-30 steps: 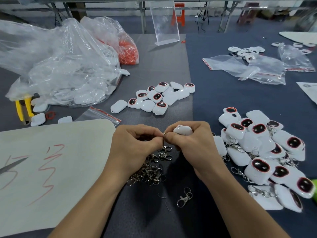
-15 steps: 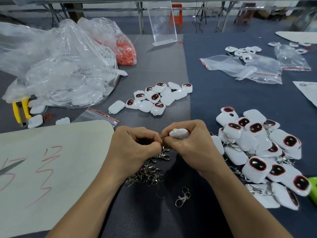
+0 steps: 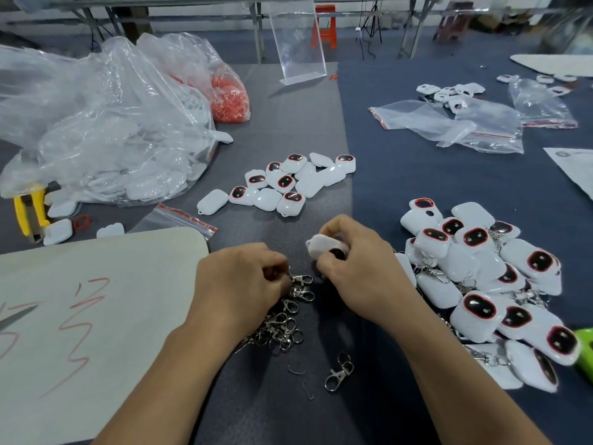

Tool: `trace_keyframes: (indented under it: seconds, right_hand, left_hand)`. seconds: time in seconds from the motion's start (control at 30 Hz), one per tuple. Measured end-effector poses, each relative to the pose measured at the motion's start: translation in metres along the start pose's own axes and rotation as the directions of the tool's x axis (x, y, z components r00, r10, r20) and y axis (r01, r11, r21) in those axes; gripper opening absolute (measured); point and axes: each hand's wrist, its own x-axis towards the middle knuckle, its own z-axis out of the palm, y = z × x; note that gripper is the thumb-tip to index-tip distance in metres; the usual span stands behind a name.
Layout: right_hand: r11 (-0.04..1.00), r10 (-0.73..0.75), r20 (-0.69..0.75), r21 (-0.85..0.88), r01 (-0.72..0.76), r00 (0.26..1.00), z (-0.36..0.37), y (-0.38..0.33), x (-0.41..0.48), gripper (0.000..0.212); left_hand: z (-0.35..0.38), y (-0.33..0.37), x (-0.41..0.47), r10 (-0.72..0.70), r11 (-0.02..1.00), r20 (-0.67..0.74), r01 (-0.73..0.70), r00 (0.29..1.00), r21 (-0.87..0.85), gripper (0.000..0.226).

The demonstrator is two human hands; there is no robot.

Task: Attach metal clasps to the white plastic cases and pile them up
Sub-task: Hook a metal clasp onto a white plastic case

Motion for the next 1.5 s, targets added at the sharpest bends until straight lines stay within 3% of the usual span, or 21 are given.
trace_keyframes:
  seconds: [0.07, 0.2, 0.4, 0.6, 0.87, 1.2, 1.3, 1.37, 1.5]
  right_hand:
    - [1.000, -0.020, -0.007, 0.012, 0.020, 1.000, -0.001, 0.002, 0.001, 0.012]
    - [0.994, -0.019, 0.027, 0.105, 0.016, 0.999, 0.006, 0.001, 0.002, 0.030]
    - [0.990, -0.039, 0.078, 0.136, 0.028, 0.996, 0.011, -0.002, 0.003, 0.022]
    - [0.994, -0.080, 0.097, 0.085, 0.072, 0.992, 0.008, -0.001, 0.005, 0.022]
    - [0.995, -0.084, 0.145, 0.065, 0.075, 0.986, 0.007, -0.006, 0.006, 0.018]
    - [0.960, 0.039, 0.127, 0.269, -0.072, 0.991, 0.018, -0.001, -0.001, 0.018]
    - [0.906, 0.099, 0.149, 0.394, -0.151, 0.984, 0.021, -0.001, 0.000, 0.018]
    - [0.815, 0.139, 0.184, 0.536, -0.218, 0.973, 0.017, -0.003, 0.003, 0.019]
    - [0.635, 0.192, 0.282, 0.695, -0.338, 0.940, 0.005, -0.008, 0.006, 0.014]
  left_hand:
    - [0.000, -0.002, 0.001, 0.017, 0.993, 0.043, -0.012, 0.999, -0.122, 0.017]
    - [0.001, -0.007, 0.004, 0.052, 0.970, 0.075, -0.032, 0.996, -0.243, 0.011]
    - [0.002, -0.010, 0.003, 0.066, 0.947, 0.067, -0.042, 0.996, -0.318, 0.027]
    - [0.003, -0.013, 0.003, 0.042, 0.945, 0.090, -0.010, 0.995, -0.328, 0.017]
    - [0.002, -0.010, 0.002, -0.003, 0.935, 0.078, 0.031, 0.997, -0.354, 0.024]
    - [0.002, -0.009, -0.001, -0.041, 0.952, -0.036, 0.028, 0.999, -0.306, 0.025]
    - [0.000, -0.008, -0.001, -0.041, 0.954, -0.090, 0.012, 0.995, -0.301, 0.024]
    - [-0.001, -0.005, -0.002, -0.044, 0.941, -0.133, -0.003, 0.990, -0.338, 0.022]
    - [-0.001, -0.006, 0.002, -0.084, 0.812, -0.087, 0.018, 0.993, -0.583, 0.023]
